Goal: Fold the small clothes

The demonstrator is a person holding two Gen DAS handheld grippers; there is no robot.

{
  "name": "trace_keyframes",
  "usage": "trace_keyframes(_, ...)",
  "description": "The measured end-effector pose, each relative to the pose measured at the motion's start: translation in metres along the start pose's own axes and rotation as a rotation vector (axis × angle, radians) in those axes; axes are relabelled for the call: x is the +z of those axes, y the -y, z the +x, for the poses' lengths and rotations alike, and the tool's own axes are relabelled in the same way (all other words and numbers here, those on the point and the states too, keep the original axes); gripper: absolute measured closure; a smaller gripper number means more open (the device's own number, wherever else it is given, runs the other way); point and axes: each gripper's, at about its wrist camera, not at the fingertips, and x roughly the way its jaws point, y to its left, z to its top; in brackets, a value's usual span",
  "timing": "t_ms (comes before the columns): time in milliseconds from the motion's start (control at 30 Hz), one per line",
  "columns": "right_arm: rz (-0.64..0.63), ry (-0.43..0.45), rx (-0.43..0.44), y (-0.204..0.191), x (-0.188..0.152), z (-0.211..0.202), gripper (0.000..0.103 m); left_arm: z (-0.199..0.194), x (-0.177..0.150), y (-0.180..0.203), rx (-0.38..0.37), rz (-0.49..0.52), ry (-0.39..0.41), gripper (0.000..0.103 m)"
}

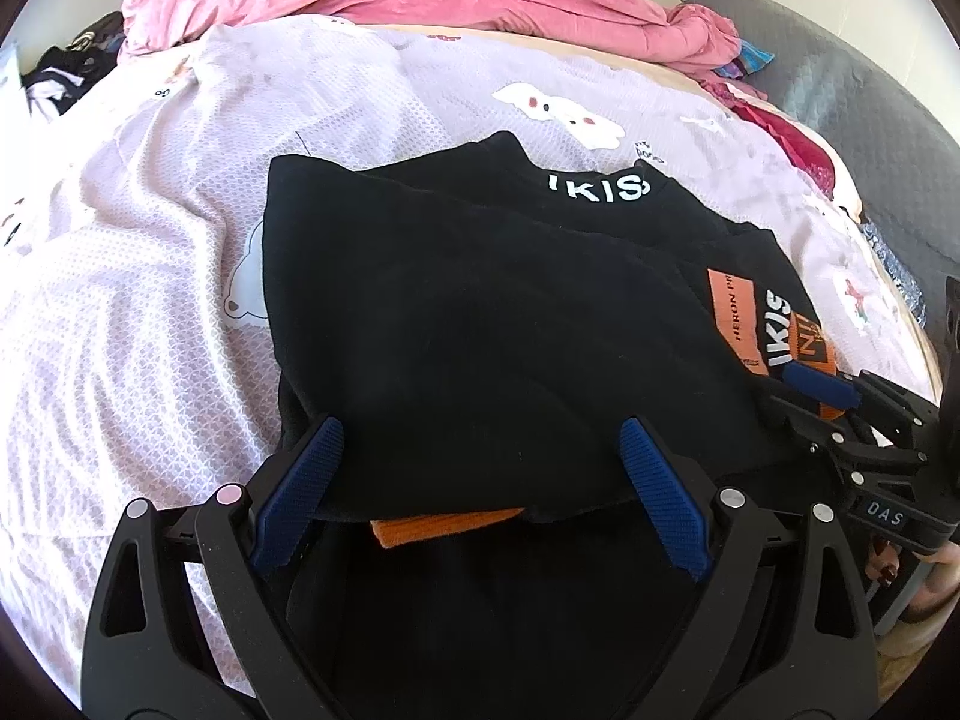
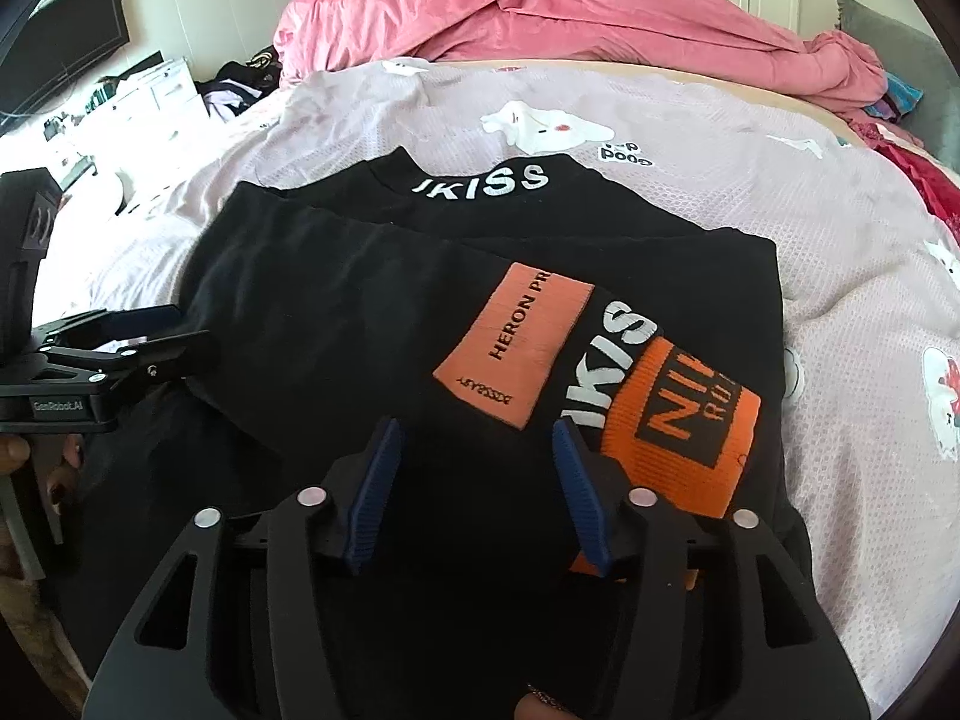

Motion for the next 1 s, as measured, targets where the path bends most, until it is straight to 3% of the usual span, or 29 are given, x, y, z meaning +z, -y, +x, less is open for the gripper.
trace_keyframes(467, 0.027, 0.025, 0.028, -0.002, 0.002, -0.018, 0.023, -0.020, -0.001, 0.000, -0.032, -0.032, 0.018, 0.016)
trace_keyframes(1000, 0.082, 0.069, 0.018, 0.015, 0.003, -0.039, 0.009, -0.045, 0.001, -0.001, -0.010, -0.037, 0.064, 0.010)
